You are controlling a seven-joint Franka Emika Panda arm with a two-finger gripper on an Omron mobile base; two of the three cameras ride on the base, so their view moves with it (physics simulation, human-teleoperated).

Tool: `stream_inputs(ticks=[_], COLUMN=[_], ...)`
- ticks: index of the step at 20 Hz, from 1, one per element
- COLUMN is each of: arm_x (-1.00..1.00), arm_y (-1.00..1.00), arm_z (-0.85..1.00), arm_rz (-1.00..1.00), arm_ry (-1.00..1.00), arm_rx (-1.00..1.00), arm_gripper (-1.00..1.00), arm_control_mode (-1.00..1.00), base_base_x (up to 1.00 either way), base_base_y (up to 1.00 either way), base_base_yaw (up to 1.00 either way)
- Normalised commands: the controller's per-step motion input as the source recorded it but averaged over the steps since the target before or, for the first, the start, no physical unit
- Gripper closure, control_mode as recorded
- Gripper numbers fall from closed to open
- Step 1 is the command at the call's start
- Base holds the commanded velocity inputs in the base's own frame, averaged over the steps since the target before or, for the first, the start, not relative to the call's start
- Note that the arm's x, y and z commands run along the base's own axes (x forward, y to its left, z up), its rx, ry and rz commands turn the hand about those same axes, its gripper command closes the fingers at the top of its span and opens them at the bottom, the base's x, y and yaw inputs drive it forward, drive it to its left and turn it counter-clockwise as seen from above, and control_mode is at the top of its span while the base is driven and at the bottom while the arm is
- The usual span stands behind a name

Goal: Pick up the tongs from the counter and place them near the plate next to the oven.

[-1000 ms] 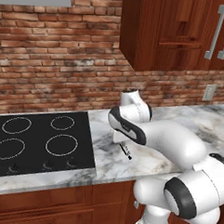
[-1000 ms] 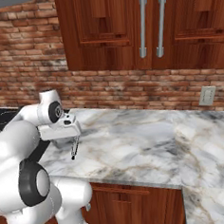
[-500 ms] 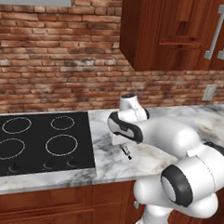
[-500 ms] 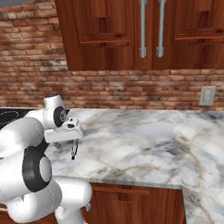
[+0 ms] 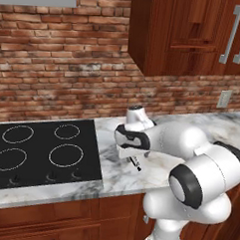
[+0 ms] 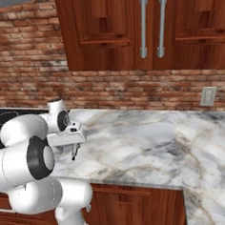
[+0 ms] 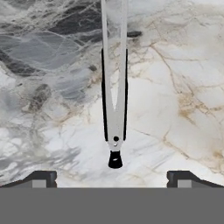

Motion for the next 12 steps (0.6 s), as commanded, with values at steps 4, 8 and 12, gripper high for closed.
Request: stream_inputs(ticks=[4, 8, 12], arm_x=[0.13, 0.17, 0.17], arm_y=[0.0, 0.0, 0.0], arm_z=[-0.22, -0.16, -0.14], arm_rz=[0.0, 0.0, 0.0], arm_ry=[-0.02, -0.03, -0.01], arm_rx=[0.0, 0.0, 0.0], arm_gripper=[-1.0, -1.0, -1.0], arm_control_mode=[-1.0, -1.0, -1.0], base_base_x=[0.0, 0.0, 0.0], base_base_y=[0.0, 0.0, 0.0], base_base_yaw=[0.0, 0.0, 0.0])
